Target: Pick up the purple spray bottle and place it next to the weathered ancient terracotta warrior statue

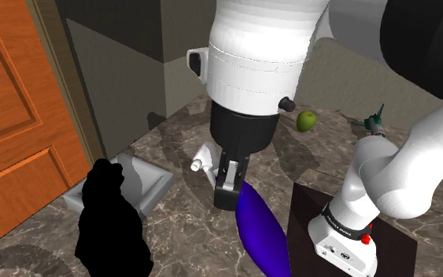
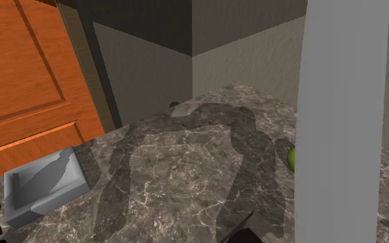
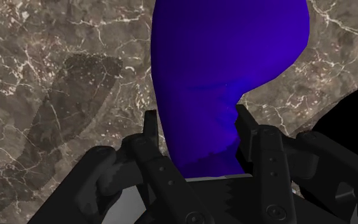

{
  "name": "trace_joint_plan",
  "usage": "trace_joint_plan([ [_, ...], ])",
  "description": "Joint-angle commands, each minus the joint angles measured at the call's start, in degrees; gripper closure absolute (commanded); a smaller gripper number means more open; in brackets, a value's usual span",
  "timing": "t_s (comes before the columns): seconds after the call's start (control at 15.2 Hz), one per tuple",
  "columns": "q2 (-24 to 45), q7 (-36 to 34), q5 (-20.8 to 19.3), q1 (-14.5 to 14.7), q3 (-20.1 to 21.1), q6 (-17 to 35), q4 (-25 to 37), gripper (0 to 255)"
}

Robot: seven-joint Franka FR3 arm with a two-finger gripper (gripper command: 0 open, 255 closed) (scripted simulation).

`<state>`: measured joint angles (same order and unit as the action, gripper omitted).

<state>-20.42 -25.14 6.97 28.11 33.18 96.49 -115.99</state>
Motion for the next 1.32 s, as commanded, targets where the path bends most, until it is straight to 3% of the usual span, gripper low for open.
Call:
trace_joint_plan([
  [0.0,-0.05,-0.02,0.11,0.08,0.17,1.69,-1.7,255],
  [1.25,2.16,-1.23,0.19,0.41,2.57,16.51,-14.5,255],
])
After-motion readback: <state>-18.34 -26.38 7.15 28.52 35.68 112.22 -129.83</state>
